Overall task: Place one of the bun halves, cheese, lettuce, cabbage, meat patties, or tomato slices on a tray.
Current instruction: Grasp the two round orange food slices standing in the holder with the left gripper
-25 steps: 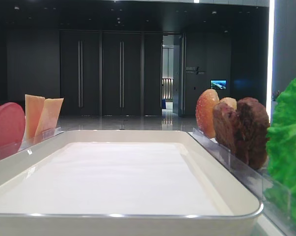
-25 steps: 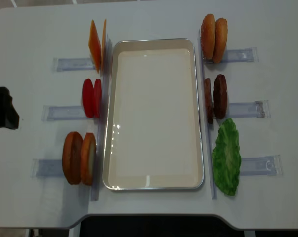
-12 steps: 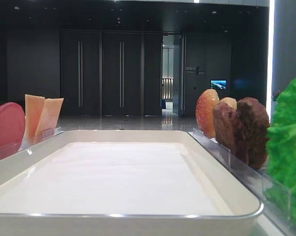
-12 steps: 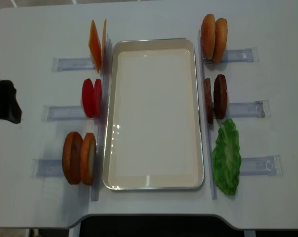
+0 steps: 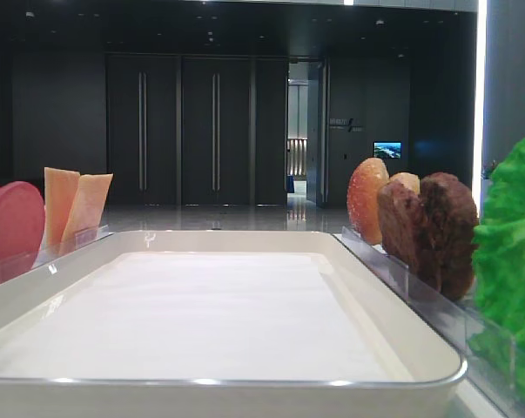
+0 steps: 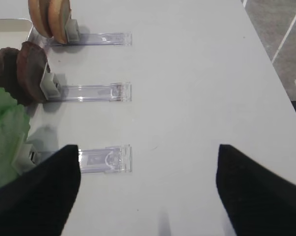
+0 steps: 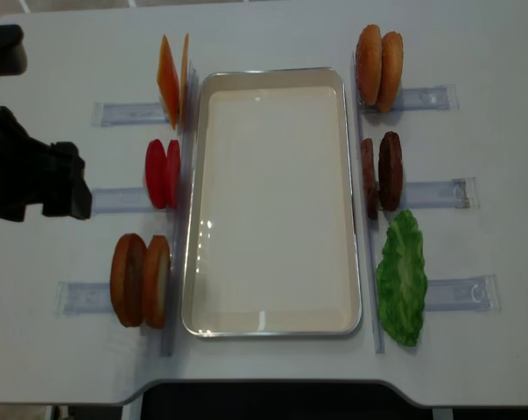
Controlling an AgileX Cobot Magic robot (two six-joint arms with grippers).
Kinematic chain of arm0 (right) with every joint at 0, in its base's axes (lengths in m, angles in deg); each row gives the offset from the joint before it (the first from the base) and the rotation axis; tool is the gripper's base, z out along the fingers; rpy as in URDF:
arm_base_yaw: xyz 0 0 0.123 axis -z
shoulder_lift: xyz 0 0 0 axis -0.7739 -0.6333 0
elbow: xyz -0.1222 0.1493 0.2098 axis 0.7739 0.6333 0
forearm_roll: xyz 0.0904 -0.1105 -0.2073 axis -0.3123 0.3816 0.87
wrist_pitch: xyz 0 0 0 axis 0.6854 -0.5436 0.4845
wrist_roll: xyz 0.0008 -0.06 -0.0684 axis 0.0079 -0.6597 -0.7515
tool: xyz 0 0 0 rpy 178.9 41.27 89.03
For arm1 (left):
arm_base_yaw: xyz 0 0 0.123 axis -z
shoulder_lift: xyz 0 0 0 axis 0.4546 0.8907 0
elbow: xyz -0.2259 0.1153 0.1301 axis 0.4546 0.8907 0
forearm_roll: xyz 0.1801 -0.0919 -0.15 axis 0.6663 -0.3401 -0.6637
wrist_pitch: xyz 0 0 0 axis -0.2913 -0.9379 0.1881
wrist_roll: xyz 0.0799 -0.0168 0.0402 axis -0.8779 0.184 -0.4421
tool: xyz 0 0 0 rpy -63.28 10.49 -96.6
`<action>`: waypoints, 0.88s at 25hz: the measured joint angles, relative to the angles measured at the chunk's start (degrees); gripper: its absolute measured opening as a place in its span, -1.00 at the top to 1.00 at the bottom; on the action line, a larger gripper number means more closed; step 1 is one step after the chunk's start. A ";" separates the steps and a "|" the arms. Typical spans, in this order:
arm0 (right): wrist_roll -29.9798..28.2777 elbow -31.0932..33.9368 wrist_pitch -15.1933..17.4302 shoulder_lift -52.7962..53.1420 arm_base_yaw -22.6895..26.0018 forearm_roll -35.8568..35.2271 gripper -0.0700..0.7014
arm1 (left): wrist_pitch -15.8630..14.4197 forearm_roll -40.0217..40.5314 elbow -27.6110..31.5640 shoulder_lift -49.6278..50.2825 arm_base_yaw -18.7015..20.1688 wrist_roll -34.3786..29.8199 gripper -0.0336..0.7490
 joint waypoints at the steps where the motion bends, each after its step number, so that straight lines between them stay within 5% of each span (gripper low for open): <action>1: 0.00 0.00 0.00 0.00 0.00 0.00 -0.58 | 0.00 0.00 0.00 0.00 1.37 1.66 -0.78; 10: 0.00 0.00 0.00 0.00 0.00 0.00 -0.58 | 0.00 0.64 1.19 1.83 12.74 13.76 -0.78; 22: 0.00 0.00 0.00 0.00 0.00 0.00 -0.58 | 0.33 2.07 1.19 8.50 18.61 18.97 -0.77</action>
